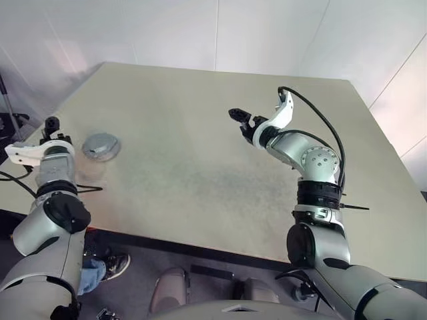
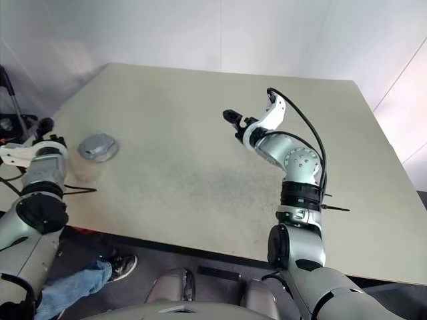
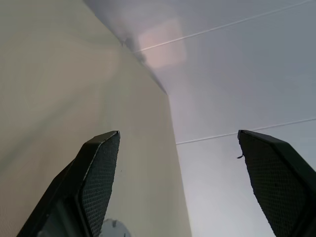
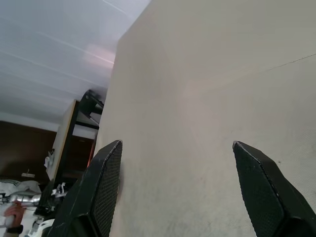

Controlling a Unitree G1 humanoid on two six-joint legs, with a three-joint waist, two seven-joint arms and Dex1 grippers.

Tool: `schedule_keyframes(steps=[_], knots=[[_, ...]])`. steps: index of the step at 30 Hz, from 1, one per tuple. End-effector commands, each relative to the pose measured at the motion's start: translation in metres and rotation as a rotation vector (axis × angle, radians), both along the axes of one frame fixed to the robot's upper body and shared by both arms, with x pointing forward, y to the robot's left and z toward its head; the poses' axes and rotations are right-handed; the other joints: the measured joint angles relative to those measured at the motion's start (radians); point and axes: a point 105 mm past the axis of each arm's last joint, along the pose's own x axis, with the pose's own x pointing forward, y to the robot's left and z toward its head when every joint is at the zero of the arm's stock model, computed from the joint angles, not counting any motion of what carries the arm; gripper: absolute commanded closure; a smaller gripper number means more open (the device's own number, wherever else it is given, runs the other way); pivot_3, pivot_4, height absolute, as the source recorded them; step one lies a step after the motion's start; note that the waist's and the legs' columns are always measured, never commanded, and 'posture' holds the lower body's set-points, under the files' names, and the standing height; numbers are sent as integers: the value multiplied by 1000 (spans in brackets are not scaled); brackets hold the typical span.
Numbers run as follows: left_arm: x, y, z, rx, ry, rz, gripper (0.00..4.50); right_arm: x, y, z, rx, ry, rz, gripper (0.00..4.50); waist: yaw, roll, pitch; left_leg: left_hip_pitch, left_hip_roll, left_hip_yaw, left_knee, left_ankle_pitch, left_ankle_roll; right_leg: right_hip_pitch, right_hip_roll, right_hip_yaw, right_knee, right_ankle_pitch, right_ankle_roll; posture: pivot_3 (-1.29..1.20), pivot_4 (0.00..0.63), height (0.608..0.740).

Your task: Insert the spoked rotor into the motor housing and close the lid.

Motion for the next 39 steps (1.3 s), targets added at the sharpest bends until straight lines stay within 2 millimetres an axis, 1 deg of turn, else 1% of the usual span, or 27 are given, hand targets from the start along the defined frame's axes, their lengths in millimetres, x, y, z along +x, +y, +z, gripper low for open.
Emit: schedule_keyframes(steps=[1,2,4,5,7,8,10,11,12,14,15,17,18,19,22,25,28,32,35,37,39], knots=[[5,6,39,125,-52,1,470,1,7,26,-24,-109,36,456,1,0,0,0,0,0,0,0,0,0,0,0,0,0,0,0,0,740],[15,-9,49,200,-61,-68,470,1,4,33,-107,-194,25,456,2,0,0,0,0,-1,0,1,-1,0,0,0,0,0,0,0,0,740],[38,-55,65,405,-85,-284,470,2,-4,45,-309,-353,-13,456,13,0,0,-1,-1,-2,0,2,-3,1,0,-1,-1,0,0,0,0,740],[46,-78,69,491,-96,-384,470,2,-8,47,-389,-401,-25,456,21,-1,0,-2,-1,-4,0,3,-4,2,0,-2,-2,0,1,0,0,740],[53,-106,70,579,-112,-505,470,2,-13,47,-472,-445,-36,456,27,-1,0,-1,-2,-6,0,4,-6,5,-1,-3,-2,1,2,0,0,740],[57,-129,71,635,-133,-595,470,2,-18,47,-524,-476,-35,456,25,-1,0,0,-3,-6,0,4,-6,6,-1,-3,-2,1,2,0,0,740],[63,-206,58,824,-151,-866,470,-1,-39,43,-790,-595,-18,456,31,-1,0,4,-3,-8,0,4,-7,11,-1,-3,-4,1,2,0,0,740],[61,-238,47,905,-150,-979,470,-3,-48,36,-908,-625,9,456,37,-1,1,6,-4,-9,0,4,-7,14,-3,-4,-4,1,2,0,0,740],[57,-263,35,978,-142,-1067,470,-4,-57,28,-985,-628,35,456,43,-2,1,7,-6,-9,0,4,-7,16,-4,-4,-5,1,2,0,0,740],[48,-300,6,1062,-111,-1187,470,-3,-73,9,-1055,-586,63,456,34,-2,1,9,-8,-9,0,4,-7,19,-6,-3,-8,3,5,0,0,740],[41,-318,-10,1110,-94,-1240,470,-1,-87,-3,-1093,-535,46,456,26,-2,1,9,-8,-10,0,4,-6,20,-6,-2,-8,3,5,0,0,740],[33,-342,-29,1137,-80,-1285,470,3,-116,-23,-1165,-427,-19,456,10,-3,1,11,-8,-10,0,4,-5,20,-5,-2,-7,4,3,0,0,740],[30,-350,-34,1144,-81,-1291,470,4,-127,-30,-1181,-391,-44,456,3,-3,1,11,-7,-10,0,4,-5,19,-4,-3,-7,4,2,0,0,740],[29,-356,-36,1146,-86,-1292,470,3,-132,-33,-1183,-374,-57,456,-1,-3,1,11,-6,-10,0,4,-4,18,-3,-3,-7,4,0,0,0,740],[24,-372,-36,1163,-116,-1308,470,1,-136,-38,-1153,-364,-55,456,-5,-2,1,8,-1,-10,0,6,-1,13,0,-6,-2,1,-6,0,0,740],[23,-376,-43,1230,-91,-1282,470,-3,-129,-45,-1138,-410,-20,456,-1,0,0,9,1,-10,0,8,4,13,2,-7,0,-3,-13,0,0,740],[23,-377,-40,1232,-113,-1265,470,-5,-128,-52,-1117,-422,-16,456,3,0,0,9,1,-10,3,5,12,16,2,-8,-1,-3,-14,0,0,740],[21,-382,-28,1240,-173,-1256,470,-6,-128,-48,-1090,-450,-44,456,4,0,0,8,1,-10,9,3,17,17,-1,-8,0,-3,-14,0,0,740],[21,-385,-24,1239,-190,-1257,470,-5,-127,-48,-1091,-452,-48,456,4,0,0,8,0,-9,9,4,19,18,-2,-8,-1,-2,-15,0,0,740],[21,-385,-24,1241,-189,-1253,470,-3,-126,-49,-1092,-448,-40,456,3,0,0,11,0,-9,9,4,19,21,-2,-8,-1,-2,-15,0,0,740],[22,-383,-24,1239,-177,-1242,470,-1,-123,-51,-1089,-443,-30,456,2,0,0,17,0,-9,9,2,17,27,-2,-8,-1,-2,-15,0,0,740]])
